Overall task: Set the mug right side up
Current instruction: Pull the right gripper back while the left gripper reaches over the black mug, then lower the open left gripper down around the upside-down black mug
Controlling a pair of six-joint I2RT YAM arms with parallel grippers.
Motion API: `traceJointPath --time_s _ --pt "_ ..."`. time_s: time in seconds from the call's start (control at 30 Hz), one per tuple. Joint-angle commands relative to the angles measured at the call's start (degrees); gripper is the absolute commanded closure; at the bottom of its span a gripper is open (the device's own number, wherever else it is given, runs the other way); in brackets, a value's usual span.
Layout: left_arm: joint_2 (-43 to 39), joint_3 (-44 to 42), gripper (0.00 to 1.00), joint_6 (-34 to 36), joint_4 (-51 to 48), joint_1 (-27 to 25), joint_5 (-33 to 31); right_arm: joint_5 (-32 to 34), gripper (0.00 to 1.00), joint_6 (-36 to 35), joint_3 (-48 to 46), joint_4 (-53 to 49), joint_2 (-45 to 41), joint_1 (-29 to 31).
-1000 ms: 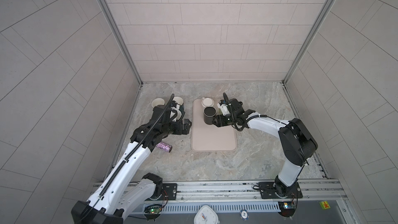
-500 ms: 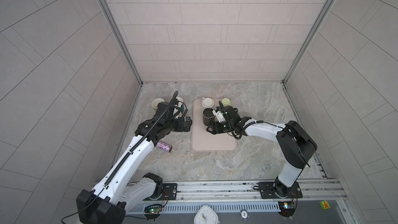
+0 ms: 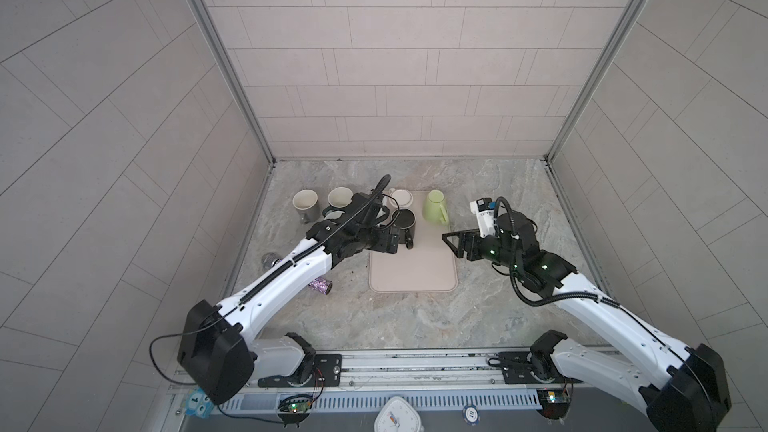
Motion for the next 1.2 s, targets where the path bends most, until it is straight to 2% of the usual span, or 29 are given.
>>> traceJointPath --time_s 0.0,0.13,0.23,0.33,0.53,0.73,0.93,1.0,1.17 --pt "2.8 2.3 0.09 -3.3 2.5 -2.8 -5.7 5.0 0.18 -1.5 -2.9 -7.1 -4.7 -0.3" --pt "8.4 4.3 0.14 -5.1 2.6 -4.7 -7.9 5.4 0.19 -1.5 -5.9 -9.6 -8.5 -0.3" --pt "12.8 6.6 0.19 -10.7 0.1 -5.6 -12.0 7.2 0.19 -2.5 -6.7 -12.5 -10.6 -0.4" --pt "16.8 9.5 0.21 -14.3 -2.9 -6.5 -13.2 8.1 0.18 -3.1 -7.2 -14.5 -12.1 -0.4" --pt "20.7 12.4 0.26 -18.2 -3.3 -8.4 -17.0 7.6 0.18 -3.4 -8.2 -15.5 -14.3 -0.4" --pt "24.4 14.1 0.39 -19.6 -2.9 -8.4 -17.2 7.7 0.18 -4.2 -8.1 -17.7 -15.3 -0.5" --pt "27.9 16.4 0.40 -21.7 -2.5 -8.3 -18.1 8.0 0.18 -5.1 -7.7 -20.4 -17.7 -0.5" --pt "28.7 17.0 0.46 -21.7 -2.4 -8.3 -18.4 8.1 0.18 -5.5 -7.5 -21.5 -18.5 -0.4" --pt "30.7 19.0 0.49 -21.9 -2.4 -8.2 -19.7 8.5 0.18 -6.2 -7.3 -23.8 -20.1 -0.4"
